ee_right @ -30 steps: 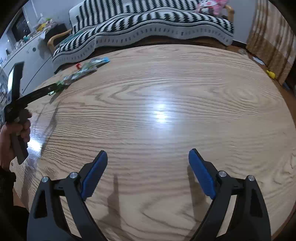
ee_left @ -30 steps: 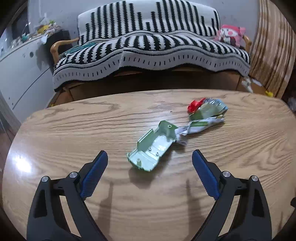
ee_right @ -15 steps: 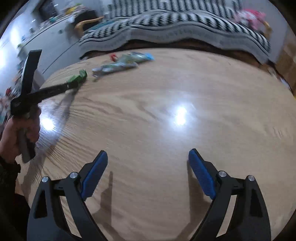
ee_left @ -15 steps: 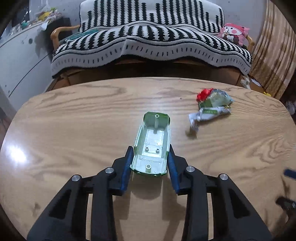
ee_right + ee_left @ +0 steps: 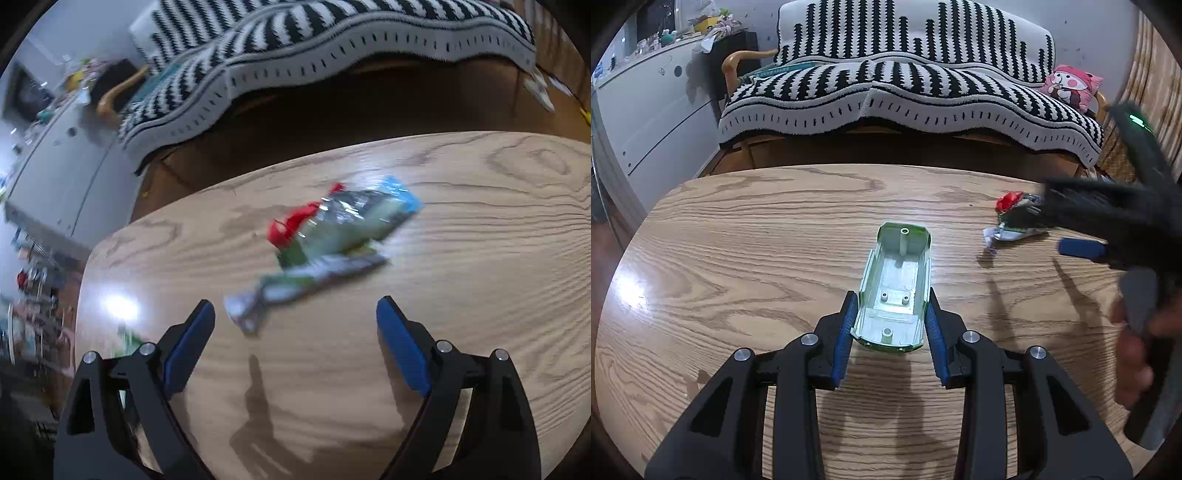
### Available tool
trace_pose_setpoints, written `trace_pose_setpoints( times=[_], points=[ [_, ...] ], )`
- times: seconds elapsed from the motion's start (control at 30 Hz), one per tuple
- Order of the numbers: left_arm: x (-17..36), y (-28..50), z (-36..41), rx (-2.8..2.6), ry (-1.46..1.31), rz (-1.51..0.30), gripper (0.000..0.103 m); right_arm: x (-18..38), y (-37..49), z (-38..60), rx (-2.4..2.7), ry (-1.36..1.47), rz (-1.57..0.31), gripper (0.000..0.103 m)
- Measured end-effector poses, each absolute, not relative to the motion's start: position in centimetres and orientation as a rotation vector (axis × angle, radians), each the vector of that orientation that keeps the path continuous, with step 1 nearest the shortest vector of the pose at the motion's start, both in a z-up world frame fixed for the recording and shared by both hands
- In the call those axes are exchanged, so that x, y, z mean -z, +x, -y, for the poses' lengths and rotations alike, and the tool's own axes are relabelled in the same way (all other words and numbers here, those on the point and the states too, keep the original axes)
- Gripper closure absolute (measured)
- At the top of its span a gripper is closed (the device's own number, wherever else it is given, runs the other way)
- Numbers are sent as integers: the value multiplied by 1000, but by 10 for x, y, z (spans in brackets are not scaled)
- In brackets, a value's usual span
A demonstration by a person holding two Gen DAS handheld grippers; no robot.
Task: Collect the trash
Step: 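Grasp the green plastic tray with left tool while right tool grasps white-green wrapper strip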
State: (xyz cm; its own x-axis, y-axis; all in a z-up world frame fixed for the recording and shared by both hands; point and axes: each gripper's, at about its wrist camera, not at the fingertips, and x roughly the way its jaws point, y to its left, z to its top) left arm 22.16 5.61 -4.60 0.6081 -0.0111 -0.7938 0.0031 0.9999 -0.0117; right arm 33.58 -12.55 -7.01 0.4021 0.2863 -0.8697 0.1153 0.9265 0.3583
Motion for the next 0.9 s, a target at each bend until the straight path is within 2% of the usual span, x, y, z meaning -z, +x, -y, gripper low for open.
trace_pose_setpoints(
  times=[0.17, 0.23, 0.33, 0.4, 0.43, 0.67, 0.9],
  points=[
    [48, 225, -68, 1, -56, -934, 68, 81, 359, 98, 46, 333, -1171, 16],
    [48, 225, -70, -1, -46, -931, 68, 81, 356, 92, 74, 264, -1164, 22],
    [46, 223, -72, 7, -45, -928, 68, 81, 341, 95, 55, 200, -1133, 47],
    [44, 220, -70, 19, -50, -922, 68, 81, 326, 105, 45, 174, -1125, 82],
    [42, 218, -68, 37, -54, -921, 68, 82, 319, 109, 33, 172, -1124, 91],
    [36, 194, -31, 159, -10, -929, 68, 61, 229, 166, -77, 173, -1067, 93],
    [24, 152, 48, 314, -2, -931, 68, 32, 106, 265, -57, 211, -994, 93]
  ],
)
